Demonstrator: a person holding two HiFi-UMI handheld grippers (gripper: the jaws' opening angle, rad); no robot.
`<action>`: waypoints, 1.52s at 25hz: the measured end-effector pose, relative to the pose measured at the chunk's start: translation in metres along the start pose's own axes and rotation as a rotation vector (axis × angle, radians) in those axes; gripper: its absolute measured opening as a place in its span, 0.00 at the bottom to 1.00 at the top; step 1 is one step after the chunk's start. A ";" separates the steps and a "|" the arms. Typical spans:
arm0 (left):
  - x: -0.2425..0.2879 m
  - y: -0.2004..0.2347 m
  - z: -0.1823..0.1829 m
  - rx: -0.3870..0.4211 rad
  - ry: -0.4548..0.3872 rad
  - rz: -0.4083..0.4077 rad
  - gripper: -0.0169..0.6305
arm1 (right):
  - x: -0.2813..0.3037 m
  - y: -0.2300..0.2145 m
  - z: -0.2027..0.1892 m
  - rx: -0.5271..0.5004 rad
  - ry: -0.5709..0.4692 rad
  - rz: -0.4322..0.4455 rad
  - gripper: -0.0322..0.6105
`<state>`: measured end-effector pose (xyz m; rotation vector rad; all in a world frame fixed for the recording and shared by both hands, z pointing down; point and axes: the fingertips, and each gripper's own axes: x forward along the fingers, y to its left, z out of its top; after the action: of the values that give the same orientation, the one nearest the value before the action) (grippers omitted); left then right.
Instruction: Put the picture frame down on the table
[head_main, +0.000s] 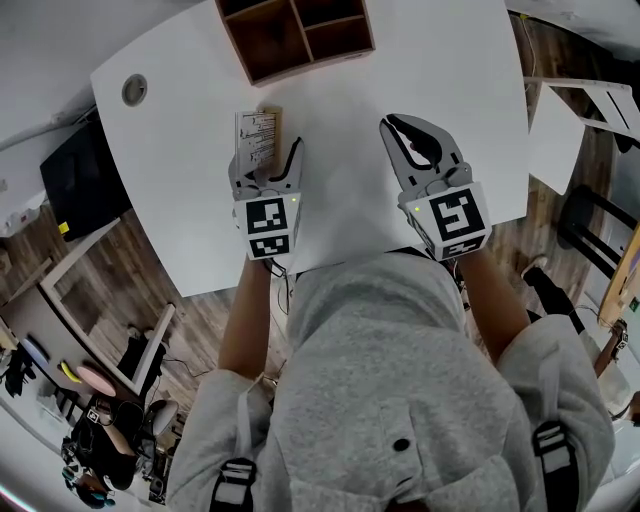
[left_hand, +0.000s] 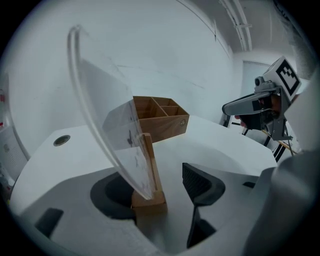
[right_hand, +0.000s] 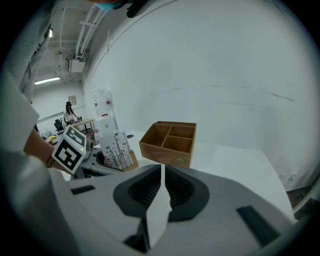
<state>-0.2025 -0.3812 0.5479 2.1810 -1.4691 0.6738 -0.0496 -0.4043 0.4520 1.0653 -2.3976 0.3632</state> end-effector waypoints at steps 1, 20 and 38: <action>-0.003 -0.002 -0.001 -0.001 -0.001 0.002 0.46 | -0.003 0.001 0.000 -0.002 -0.003 -0.001 0.12; -0.063 -0.011 -0.013 -0.015 -0.011 0.123 0.51 | -0.076 -0.028 0.007 -0.063 -0.098 -0.082 0.12; -0.177 -0.108 0.066 -0.033 -0.221 0.140 0.06 | -0.200 -0.020 0.001 -0.077 -0.218 -0.088 0.12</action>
<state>-0.1484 -0.2530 0.3803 2.2001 -1.7441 0.4602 0.0801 -0.2941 0.3458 1.2256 -2.5200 0.1288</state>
